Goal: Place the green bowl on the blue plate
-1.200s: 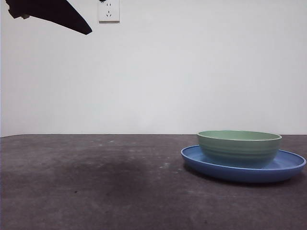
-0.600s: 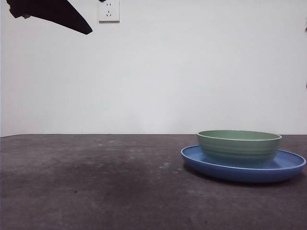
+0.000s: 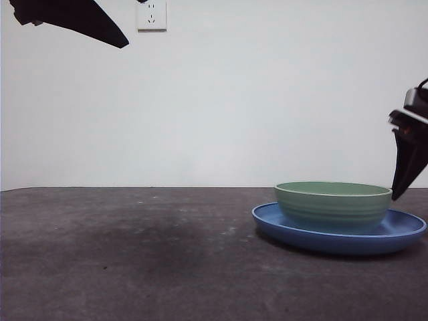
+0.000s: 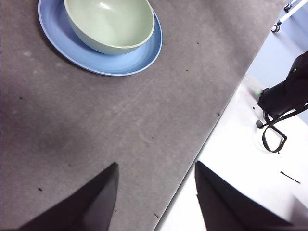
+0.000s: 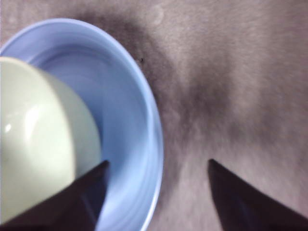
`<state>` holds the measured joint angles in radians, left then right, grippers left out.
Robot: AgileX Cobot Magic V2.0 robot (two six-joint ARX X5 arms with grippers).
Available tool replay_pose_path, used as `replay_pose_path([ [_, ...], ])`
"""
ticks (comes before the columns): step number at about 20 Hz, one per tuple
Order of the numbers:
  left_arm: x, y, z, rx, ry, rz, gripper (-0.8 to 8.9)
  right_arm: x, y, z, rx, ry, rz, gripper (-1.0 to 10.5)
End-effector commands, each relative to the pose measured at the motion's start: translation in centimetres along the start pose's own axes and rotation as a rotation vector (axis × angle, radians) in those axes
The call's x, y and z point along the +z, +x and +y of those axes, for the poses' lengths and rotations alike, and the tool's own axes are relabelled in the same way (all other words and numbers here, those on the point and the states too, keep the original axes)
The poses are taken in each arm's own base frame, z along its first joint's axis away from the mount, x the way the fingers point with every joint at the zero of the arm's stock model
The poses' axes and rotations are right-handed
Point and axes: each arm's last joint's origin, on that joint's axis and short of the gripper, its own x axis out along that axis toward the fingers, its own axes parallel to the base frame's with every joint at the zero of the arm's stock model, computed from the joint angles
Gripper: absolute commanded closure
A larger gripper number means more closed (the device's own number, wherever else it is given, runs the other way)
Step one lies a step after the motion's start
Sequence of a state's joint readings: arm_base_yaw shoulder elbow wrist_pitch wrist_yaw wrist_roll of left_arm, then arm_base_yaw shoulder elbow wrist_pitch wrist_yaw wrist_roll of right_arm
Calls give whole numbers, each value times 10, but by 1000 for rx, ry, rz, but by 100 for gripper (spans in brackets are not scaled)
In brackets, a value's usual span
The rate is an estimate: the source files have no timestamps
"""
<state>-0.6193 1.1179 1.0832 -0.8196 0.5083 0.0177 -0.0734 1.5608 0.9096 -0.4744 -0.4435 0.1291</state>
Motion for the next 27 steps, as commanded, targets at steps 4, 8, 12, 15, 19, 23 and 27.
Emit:
replay_pose_path([
  [4,3,0,-2,-13,31,-5,565,2,22,-8,3,7,31,733],
  [8,3,0,-2,-14,31,-5,565,4,27,-10,6,3,25,792],
  [12,3,0,-2,-13,31,-5,565,4,27,-10,13,2,22,892],
  [15,3,0,-2,-14,30,-5,565,4,27,-10,13,2,22,935],
  [19,3,0,-2,-13,29,-5,565,4,26,-10,28,6,21,936],
  [23,3,0,-2,-14,29,-4,565,7,20,-7,81,22,-7,936],
  [27,3,0,-2,-13,30,-5,565,11,-1,4,103,0,-81,936],
])
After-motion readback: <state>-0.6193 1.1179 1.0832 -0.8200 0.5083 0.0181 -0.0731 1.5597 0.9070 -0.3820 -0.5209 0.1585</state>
